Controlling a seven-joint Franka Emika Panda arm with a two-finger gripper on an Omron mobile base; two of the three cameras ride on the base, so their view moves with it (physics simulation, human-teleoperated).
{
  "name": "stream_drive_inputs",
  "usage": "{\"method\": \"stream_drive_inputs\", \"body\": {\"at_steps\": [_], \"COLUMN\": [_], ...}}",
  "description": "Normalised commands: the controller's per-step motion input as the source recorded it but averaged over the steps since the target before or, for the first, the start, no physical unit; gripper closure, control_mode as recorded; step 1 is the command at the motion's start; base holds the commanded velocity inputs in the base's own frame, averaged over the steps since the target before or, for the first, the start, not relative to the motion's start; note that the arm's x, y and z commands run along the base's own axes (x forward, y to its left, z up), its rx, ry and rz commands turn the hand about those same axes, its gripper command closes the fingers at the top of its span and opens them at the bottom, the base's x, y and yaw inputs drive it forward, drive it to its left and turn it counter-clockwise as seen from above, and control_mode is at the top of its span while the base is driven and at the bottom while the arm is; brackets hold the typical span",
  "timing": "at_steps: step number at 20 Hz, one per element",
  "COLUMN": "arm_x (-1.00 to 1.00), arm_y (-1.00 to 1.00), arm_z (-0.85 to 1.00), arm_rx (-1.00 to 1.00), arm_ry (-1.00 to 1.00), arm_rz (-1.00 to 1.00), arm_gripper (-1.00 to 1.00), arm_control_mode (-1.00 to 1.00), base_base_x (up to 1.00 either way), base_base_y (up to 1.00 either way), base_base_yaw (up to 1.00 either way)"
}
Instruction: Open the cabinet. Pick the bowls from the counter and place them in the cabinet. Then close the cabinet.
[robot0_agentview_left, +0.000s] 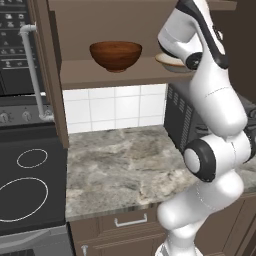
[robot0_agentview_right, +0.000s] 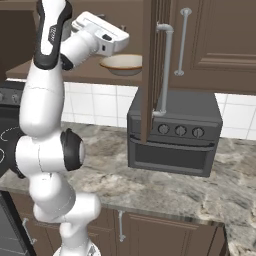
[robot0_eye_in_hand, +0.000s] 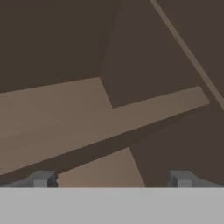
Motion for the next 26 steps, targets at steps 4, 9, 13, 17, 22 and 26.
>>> {"method": "stream_drive_inputs", "body": {"at_steps": [4, 9, 13, 17, 22, 26], "arm_x": [-0.86, -1.0, -1.0, -1.0, -1.0, -1.0], "arm_y": [-0.01, 0.0, 0.0, 0.01, 0.01, 0.0], "arm_z": [0.4, 0.16, -0.03, -0.01, 0.03, 0.0], "arm_rx": [0.03, 0.06, 0.07, 0.06, 0.01, 0.06], "arm_ry": [-0.11, 0.0, -0.09, -0.38, -0.51, -0.26], "arm_rz": [-0.05, -0.06, -0.11, -0.1, -0.08, -0.09], "arm_gripper": [-1.0, -1.0, -1.0, -1.0, -1.0, -1.0], "arm_control_mode": [-1.0, -1.0, -1.0, -1.0, -1.0, -1.0], "base_base_x": [0.0, 0.0, 0.0, 0.0, 0.0, 0.0], "base_base_y": [0.0, 0.0, 0.0, 0.0, 0.0, 0.0], "base_base_yaw": [0.0, 0.0, 0.0, 0.0, 0.0, 0.0]}}
